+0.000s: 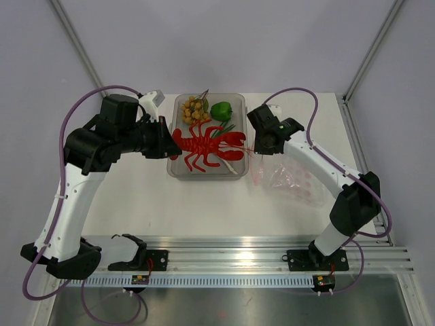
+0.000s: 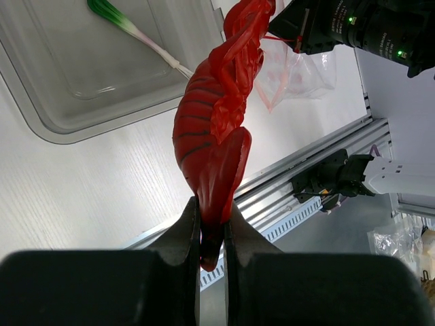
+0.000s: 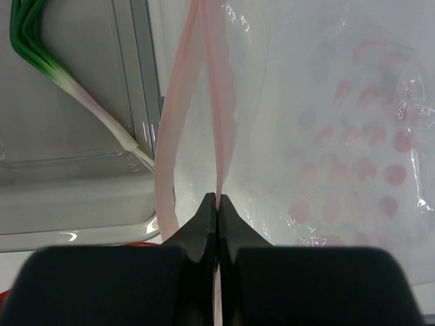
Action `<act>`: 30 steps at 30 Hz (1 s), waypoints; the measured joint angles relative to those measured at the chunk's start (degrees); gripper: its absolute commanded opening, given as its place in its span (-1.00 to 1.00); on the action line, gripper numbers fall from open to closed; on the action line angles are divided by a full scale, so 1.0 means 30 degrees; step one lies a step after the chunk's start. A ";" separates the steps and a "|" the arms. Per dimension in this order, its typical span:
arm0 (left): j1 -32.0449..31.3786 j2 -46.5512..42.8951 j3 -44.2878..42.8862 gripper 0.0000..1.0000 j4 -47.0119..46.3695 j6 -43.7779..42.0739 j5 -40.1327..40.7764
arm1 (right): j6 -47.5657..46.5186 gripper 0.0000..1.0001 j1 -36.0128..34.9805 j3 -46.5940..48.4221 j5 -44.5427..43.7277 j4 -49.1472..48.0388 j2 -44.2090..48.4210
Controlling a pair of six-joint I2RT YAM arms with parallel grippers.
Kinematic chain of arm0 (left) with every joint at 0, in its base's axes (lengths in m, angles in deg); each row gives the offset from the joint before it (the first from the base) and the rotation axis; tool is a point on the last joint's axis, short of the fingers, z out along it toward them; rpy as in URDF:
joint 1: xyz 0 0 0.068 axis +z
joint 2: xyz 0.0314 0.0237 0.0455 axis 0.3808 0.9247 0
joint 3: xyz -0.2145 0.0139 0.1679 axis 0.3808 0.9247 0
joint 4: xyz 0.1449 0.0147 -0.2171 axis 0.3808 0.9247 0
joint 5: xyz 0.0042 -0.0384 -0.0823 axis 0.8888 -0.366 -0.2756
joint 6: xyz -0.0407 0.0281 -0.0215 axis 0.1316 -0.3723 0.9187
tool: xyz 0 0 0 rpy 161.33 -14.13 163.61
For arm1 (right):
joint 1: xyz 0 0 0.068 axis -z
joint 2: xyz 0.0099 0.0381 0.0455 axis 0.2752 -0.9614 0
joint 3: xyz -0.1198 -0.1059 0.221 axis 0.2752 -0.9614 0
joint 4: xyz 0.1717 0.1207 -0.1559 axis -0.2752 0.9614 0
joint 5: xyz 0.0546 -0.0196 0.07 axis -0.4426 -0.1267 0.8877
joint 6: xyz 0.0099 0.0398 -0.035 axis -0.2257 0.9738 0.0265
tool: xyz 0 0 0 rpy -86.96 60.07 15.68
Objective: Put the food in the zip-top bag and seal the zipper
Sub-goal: Place the fake lobster in the zipper food storage bag.
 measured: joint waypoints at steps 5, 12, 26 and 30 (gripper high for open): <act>0.0022 0.0000 0.0000 -1.00 0.0007 0.0000 -0.0299 | -0.0044 -1.00 0.0029 -0.0131 0.0036 -0.0073 0.0000; 0.0029 0.0029 0.0838 -1.00 -0.0969 0.0131 -0.0969 | -0.0044 -1.00 0.0044 -0.0299 0.0670 -0.0408 0.0022; -0.0321 0.0882 0.3657 -1.00 -0.3228 0.0896 -0.1872 | 0.0321 -1.00 0.0087 -0.0561 0.2375 -0.0670 0.1625; -0.0437 0.0896 0.3927 -1.00 -0.3614 0.1078 -0.1872 | 0.0423 -1.00 0.0058 -0.0561 0.2834 -0.0918 0.1719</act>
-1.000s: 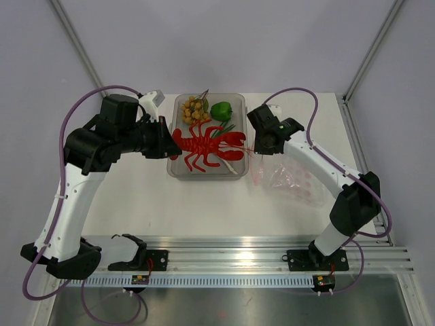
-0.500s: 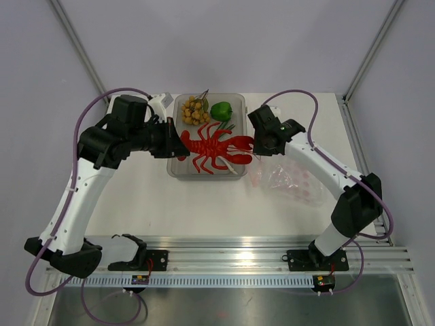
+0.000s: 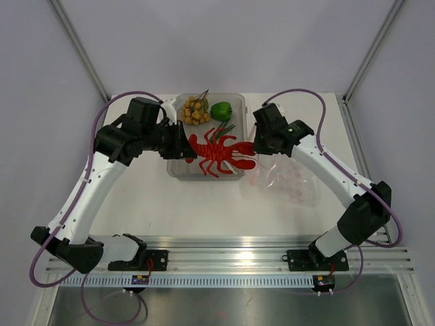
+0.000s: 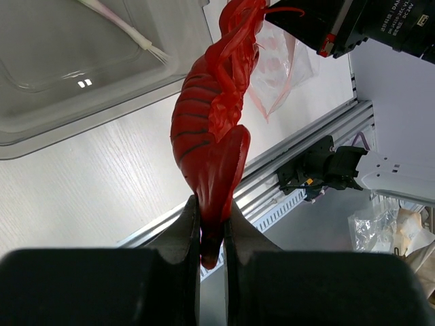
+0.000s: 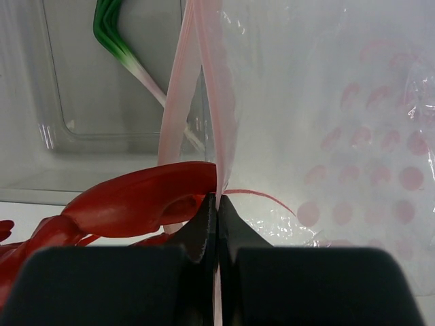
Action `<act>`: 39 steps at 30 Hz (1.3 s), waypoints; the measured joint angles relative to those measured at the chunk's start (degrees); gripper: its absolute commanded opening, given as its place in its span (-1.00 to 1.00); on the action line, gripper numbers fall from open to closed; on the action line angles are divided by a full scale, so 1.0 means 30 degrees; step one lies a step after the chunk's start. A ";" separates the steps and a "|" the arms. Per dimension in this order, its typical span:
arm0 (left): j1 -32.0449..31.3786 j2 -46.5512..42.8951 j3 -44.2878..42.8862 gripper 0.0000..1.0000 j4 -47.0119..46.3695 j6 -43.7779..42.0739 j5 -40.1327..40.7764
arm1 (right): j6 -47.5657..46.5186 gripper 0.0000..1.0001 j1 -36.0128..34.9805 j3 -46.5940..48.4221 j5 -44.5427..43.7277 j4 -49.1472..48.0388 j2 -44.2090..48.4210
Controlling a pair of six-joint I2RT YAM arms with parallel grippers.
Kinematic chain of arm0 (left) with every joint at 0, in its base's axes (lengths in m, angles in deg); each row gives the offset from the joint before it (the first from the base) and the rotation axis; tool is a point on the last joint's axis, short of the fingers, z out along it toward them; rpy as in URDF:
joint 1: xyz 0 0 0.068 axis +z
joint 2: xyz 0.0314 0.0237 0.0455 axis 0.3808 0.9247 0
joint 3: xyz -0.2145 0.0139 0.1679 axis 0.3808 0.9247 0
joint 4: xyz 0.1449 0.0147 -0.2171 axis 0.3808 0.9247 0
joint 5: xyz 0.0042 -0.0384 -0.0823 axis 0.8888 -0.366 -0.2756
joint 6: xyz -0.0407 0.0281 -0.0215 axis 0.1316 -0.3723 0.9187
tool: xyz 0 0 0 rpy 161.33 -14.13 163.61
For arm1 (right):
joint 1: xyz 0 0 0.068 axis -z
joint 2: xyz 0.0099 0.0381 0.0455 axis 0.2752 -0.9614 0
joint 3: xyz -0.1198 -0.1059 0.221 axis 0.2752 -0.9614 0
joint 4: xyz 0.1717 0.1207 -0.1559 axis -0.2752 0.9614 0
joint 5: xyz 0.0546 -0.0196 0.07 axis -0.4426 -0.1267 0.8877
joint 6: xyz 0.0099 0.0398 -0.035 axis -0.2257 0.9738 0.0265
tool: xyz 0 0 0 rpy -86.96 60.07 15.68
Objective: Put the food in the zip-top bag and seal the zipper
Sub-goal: Place the fake lobster in the zipper food storage bag.
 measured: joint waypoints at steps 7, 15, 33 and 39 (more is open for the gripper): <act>-0.0102 0.0372 0.0153 -1.00 -0.0648 0.0262 0.0036 | 0.0117 -1.00 -0.0415 0.0211 0.0204 0.0007 0.0000; -0.0262 0.1370 0.0342 -1.00 -0.0925 0.0372 0.0146 | 0.0248 -1.00 -0.0765 0.0772 0.0350 0.0168 0.0073; -0.0896 0.3264 0.0284 -1.00 -0.1494 0.0357 -0.0444 | -0.0699 -1.00 -0.2266 0.1778 0.2572 -0.1129 -0.0510; -0.0867 0.3759 -0.0656 -1.00 -0.1122 0.0204 -0.0401 | -0.1253 -1.00 -0.2259 0.1778 0.2637 -0.1158 -0.0510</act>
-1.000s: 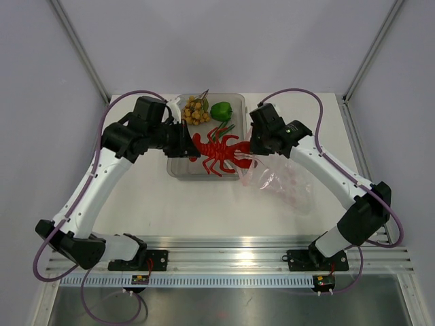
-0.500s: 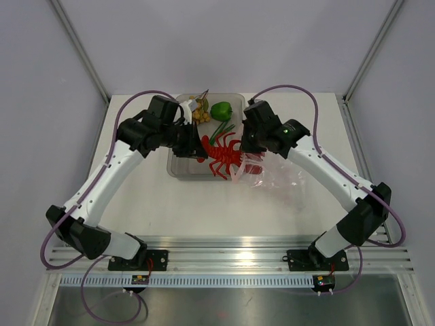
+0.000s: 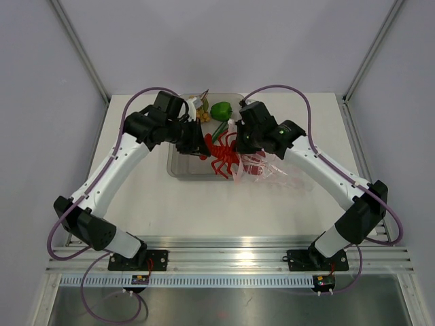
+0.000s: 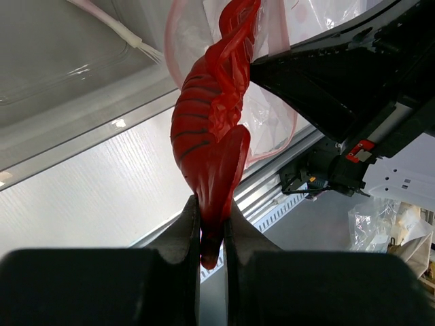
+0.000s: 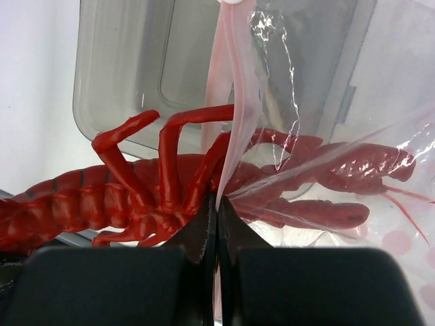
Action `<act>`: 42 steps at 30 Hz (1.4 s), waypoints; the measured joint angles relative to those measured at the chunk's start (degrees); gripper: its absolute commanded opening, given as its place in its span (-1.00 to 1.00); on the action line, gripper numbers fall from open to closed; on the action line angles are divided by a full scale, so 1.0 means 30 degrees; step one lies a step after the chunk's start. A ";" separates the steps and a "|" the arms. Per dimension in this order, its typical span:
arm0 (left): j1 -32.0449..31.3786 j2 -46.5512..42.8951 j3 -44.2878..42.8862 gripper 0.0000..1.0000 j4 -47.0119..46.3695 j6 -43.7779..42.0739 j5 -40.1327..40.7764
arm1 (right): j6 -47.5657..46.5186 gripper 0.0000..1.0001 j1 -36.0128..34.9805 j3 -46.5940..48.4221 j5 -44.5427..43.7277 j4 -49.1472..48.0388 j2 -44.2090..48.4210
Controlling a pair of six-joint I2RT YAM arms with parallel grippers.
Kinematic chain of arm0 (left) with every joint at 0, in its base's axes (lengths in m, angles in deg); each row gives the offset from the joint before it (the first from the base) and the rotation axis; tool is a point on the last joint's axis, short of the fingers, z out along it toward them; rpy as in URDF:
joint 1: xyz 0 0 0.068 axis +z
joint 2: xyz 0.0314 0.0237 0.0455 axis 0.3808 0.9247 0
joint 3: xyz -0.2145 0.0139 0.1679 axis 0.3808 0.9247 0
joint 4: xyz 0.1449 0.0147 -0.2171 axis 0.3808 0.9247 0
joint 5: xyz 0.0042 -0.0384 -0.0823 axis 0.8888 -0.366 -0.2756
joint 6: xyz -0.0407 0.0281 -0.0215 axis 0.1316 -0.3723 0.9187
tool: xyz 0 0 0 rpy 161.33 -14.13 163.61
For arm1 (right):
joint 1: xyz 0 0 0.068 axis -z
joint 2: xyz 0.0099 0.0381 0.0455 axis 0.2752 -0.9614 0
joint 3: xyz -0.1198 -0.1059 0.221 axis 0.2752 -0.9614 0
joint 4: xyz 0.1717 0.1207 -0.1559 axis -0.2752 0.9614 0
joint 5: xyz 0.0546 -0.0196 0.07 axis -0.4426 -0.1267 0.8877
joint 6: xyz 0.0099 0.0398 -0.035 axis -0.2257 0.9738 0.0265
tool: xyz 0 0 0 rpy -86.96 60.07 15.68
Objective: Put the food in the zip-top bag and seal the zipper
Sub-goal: Place the fake lobster in the zipper food storage bag.
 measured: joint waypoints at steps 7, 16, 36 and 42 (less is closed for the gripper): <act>0.0809 0.0087 -0.0954 -1.00 0.0772 -0.0335 -0.0051 | -0.0270 -1.00 -0.0007 -0.0736 -0.0430 -0.0248 0.0189; 0.1246 0.0087 -0.1406 -1.00 0.0903 -0.0641 -0.0590 | -0.0838 -1.00 -0.0007 -0.1632 -0.1523 -0.0036 0.0226; 0.2353 0.0102 -0.1719 -1.00 0.1151 -0.1435 -0.2084 | -0.1530 -1.00 -0.0007 -0.1632 -0.2484 -0.0022 0.0219; 0.1887 0.0102 -0.0605 -1.00 0.0532 -0.0969 -0.2215 | -0.1239 -1.00 -0.0007 -0.1661 -0.1690 -0.0568 0.0219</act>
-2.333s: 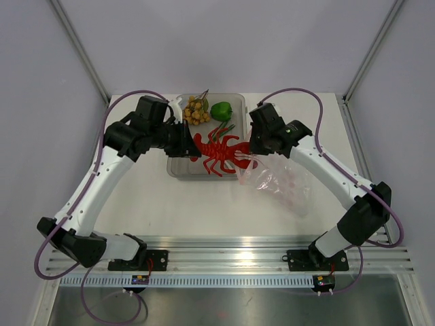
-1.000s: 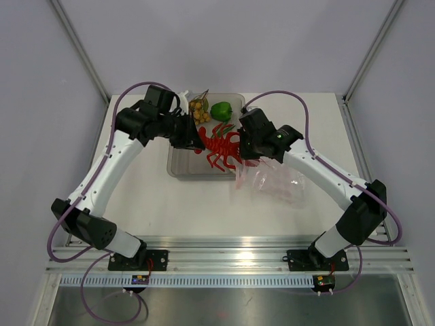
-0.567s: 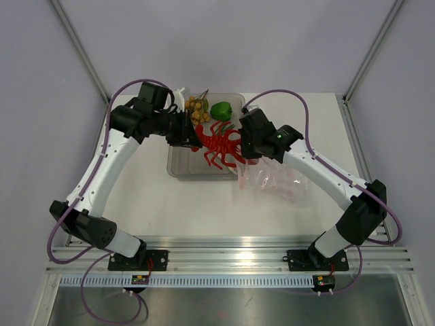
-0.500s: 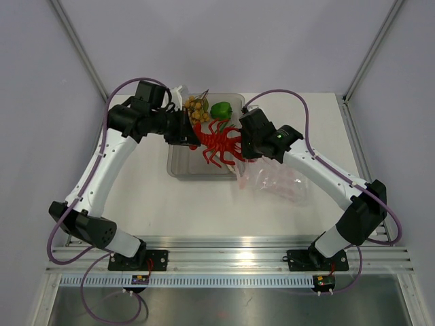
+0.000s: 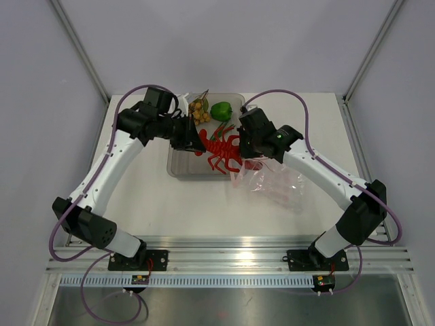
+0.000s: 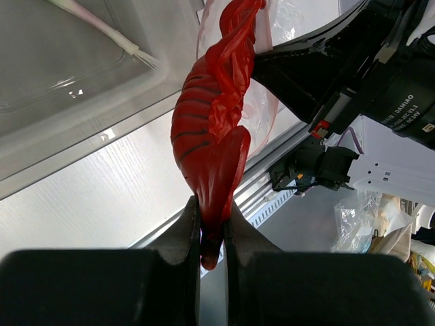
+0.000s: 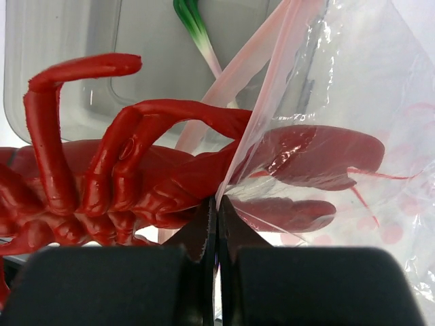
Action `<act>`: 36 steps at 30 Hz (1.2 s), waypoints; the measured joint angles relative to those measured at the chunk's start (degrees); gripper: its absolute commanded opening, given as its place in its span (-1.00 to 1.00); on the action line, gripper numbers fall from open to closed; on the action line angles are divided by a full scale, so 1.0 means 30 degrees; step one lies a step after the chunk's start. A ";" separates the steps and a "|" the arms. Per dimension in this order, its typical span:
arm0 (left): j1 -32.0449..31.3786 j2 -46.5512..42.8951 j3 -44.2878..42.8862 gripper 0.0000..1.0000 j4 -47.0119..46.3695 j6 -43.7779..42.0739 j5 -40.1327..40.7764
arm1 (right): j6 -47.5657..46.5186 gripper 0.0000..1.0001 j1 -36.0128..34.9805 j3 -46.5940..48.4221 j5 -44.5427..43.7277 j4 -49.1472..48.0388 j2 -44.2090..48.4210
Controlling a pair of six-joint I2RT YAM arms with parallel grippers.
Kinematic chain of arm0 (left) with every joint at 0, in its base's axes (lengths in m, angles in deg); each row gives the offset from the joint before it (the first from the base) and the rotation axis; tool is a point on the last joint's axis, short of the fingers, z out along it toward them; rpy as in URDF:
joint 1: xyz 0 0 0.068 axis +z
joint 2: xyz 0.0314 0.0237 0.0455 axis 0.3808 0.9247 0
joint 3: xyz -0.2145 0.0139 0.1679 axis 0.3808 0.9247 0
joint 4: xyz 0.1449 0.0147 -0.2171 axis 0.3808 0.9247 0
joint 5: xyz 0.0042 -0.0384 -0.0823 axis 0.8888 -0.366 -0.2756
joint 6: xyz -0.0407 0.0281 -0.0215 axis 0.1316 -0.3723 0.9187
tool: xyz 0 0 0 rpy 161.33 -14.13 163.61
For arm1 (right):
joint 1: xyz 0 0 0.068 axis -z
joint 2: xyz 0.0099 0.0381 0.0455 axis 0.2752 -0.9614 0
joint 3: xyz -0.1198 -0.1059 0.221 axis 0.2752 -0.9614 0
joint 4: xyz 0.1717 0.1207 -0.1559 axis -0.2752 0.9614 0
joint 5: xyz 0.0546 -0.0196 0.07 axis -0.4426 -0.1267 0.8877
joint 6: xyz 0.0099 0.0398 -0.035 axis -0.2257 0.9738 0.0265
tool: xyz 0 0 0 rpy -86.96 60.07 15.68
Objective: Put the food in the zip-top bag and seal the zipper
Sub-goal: Place the fake lobster in the zipper food storage bag.
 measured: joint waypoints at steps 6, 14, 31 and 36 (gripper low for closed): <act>-0.0444 0.0095 0.0124 -1.00 -0.0131 0.0291 0.0306 | 0.0066 -1.00 0.0000 -0.0138 0.0029 0.0051 0.0000; -0.0699 0.0430 0.0321 -1.00 -0.0233 0.0291 0.0758 | 0.0080 -1.00 0.0007 -0.0328 -0.0131 -0.0153 0.0160; -0.1195 0.0925 0.1617 -1.00 -0.1800 0.1384 0.0211 | 0.0488 -1.00 -0.0648 -0.0510 0.1042 -0.1989 0.0838; -0.1362 0.1275 0.1931 -1.00 -0.2106 0.1588 0.0233 | 0.0641 -1.00 -0.1246 -0.0503 0.1093 -0.2047 0.0780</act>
